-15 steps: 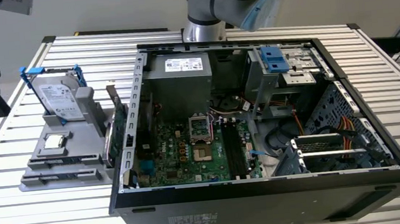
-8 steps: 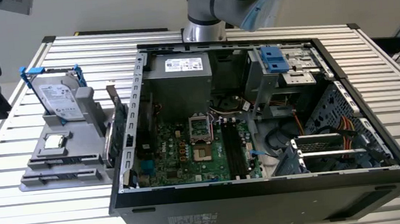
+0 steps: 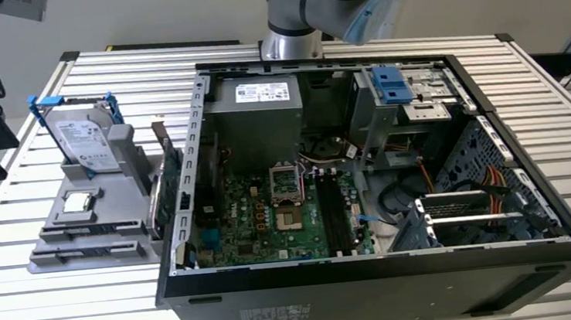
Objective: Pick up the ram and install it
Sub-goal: 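Pick up the ram and move it above insertion slot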
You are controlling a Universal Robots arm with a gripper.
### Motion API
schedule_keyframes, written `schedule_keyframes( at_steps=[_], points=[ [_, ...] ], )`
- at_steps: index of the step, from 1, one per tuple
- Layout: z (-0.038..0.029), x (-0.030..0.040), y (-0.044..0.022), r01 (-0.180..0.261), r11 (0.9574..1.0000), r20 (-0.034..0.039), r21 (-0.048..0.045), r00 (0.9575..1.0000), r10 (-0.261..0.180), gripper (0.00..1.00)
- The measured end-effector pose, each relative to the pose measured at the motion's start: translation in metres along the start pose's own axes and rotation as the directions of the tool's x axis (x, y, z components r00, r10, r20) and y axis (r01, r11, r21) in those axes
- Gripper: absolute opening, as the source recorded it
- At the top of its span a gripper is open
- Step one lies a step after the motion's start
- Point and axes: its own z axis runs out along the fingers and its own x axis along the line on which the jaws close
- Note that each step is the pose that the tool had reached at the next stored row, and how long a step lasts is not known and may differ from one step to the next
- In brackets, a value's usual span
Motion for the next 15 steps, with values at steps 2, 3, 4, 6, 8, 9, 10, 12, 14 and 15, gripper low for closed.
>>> schedule_keyframes(
  at_steps=[2,3,4,6,8,9,10,12,14,15],
  points=[
    [0.0000,0.0000,0.0000,0.000,1.0000,0.0000,0.0000,1.0000,0.000,1.00],
    [0.0000,0.0000,0.0000,0.000,1.0000,0.0001,0.0001,1.0000,0.000,1.00],
    [0.0000,0.0000,0.0000,0.000,1.0000,0.0000,0.0001,1.0000,0.000,1.00],
    [0.0000,0.0000,0.0000,0.000,1.0000,0.0000,0.0001,1.0000,0.000,1.00],
    [0.0000,0.0000,0.0000,0.000,1.0000,-0.0001,0.0001,1.0000,0.000,1.00],
    [0.0002,0.0000,0.0000,-0.003,1.0000,0.0000,0.0001,1.0000,0.003,1.00],
    [0.0004,0.0000,0.0000,-0.008,1.0000,0.0003,0.0002,1.0000,0.008,1.00],
    [0.0010,0.0000,0.0000,-0.023,0.9997,0.0011,0.0004,0.9997,0.023,1.00],
    [0.0017,0.0000,0.0000,-0.038,0.9993,0.0018,0.0007,0.9993,0.038,1.00],
    [0.0022,0.0000,-0.0001,-0.044,0.9990,0.0021,0.0010,0.9990,0.044,1.00]
  ],
)
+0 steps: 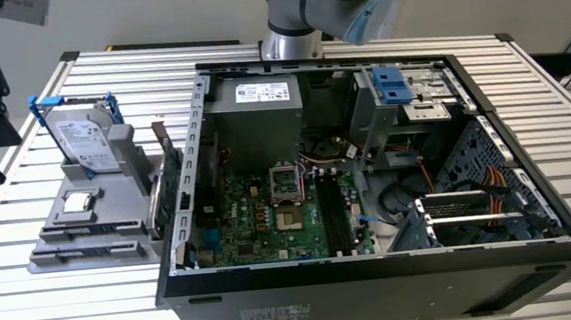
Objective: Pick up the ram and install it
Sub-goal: 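Pick up the ram and move it above insertion slot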
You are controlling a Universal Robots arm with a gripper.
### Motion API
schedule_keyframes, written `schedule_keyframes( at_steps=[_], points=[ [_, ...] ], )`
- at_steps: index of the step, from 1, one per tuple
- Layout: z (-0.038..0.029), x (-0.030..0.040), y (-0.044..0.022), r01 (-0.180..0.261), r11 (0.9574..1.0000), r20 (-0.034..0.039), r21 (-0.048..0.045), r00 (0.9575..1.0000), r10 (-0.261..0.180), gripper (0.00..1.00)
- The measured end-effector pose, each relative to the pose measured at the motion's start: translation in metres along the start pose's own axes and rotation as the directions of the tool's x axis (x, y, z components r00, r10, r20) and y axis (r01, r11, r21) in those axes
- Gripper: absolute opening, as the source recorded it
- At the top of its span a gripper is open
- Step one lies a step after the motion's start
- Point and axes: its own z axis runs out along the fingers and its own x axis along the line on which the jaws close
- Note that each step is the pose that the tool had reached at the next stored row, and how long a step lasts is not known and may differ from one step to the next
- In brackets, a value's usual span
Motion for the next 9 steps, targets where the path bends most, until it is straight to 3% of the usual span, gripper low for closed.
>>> schedule_keyframes(
  at_steps=[9],
  points=[
    [0.0072,0.0001,-0.0004,-0.018,0.9998,0.0008,0.0014,0.9998,0.018,1.00]
  ],
)
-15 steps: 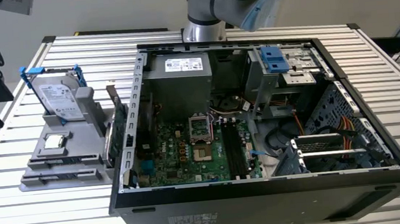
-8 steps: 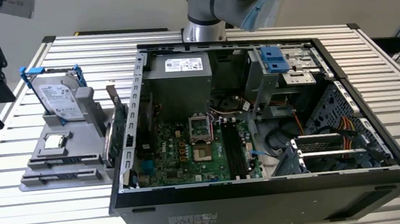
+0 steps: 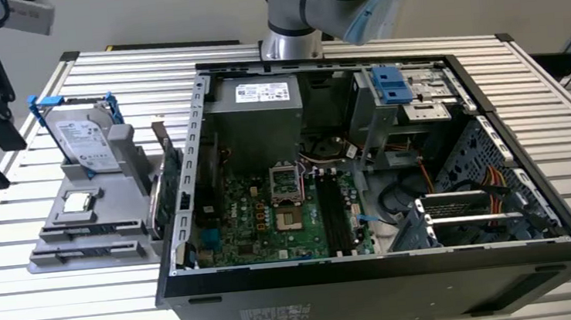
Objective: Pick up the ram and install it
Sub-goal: 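Pick up the ram and move it above insertion slot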
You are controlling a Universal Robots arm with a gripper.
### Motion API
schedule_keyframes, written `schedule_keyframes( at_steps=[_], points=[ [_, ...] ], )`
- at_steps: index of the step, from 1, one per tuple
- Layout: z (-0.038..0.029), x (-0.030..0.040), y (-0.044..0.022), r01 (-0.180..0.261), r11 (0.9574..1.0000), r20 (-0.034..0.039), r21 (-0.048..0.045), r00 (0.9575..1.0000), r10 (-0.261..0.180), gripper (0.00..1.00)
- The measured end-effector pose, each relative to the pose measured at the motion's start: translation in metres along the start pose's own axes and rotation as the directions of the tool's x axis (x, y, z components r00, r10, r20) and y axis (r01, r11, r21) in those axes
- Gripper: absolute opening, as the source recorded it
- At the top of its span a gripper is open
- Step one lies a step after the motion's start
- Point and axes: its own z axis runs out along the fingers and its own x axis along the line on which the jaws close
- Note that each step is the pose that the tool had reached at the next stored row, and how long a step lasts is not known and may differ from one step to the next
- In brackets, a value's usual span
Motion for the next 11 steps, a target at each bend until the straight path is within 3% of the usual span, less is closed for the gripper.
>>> schedule_keyframes(
  at_steps=[5,9,11],
  points=[
    [0.0040,0.0001,-0.0002,0.000,1.0000,-0.0001,0.0024,1.0000,0.000,1.00],
    [0.0076,0.0001,-0.0004,0.000,0.9999,-0.0011,0.0172,1.0000,0.000,1.00],
    [0.0089,0.0001,-0.0005,-0.001,0.9998,-0.0011,0.0185,1.0000,0.001,1.00]
  ],
)
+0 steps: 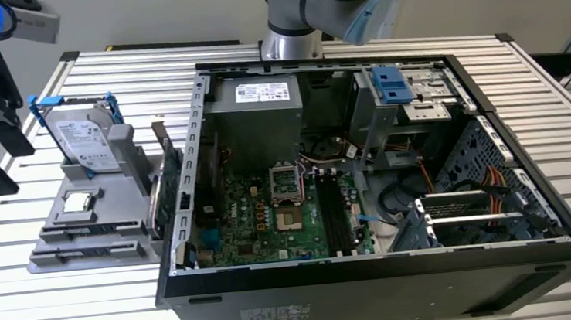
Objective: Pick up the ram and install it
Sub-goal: 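Pick up the ram and move it above insertion slot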
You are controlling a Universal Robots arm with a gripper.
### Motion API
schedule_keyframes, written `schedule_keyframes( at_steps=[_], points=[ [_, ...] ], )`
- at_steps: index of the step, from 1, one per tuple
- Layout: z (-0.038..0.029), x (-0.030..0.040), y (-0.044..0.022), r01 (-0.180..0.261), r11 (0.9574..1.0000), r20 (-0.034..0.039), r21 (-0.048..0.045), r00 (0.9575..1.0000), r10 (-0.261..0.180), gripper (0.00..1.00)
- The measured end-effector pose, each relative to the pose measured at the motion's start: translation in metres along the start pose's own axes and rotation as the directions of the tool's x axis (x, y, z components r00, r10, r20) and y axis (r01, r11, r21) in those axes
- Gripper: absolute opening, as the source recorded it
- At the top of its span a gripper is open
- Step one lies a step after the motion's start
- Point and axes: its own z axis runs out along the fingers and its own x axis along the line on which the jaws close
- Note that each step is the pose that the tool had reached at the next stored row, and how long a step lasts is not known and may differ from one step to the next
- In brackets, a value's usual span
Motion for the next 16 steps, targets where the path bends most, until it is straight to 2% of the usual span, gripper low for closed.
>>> schedule_keyframes(
  at_steps=[4,10,16],
  points=[
    [0.0028,0.0000,0.0001,-0.012,0.9999,0.0002,0.0017,0.9999,0.012,1.00],
    [0.0068,0.0000,0.0002,-0.015,0.9998,-0.0001,0.0126,0.9999,0.015,1.00],
    [0.0098,0.0000,0.0009,-0.016,0.9997,-0.0002,0.0154,0.9999,0.016,1.00]
  ],
)
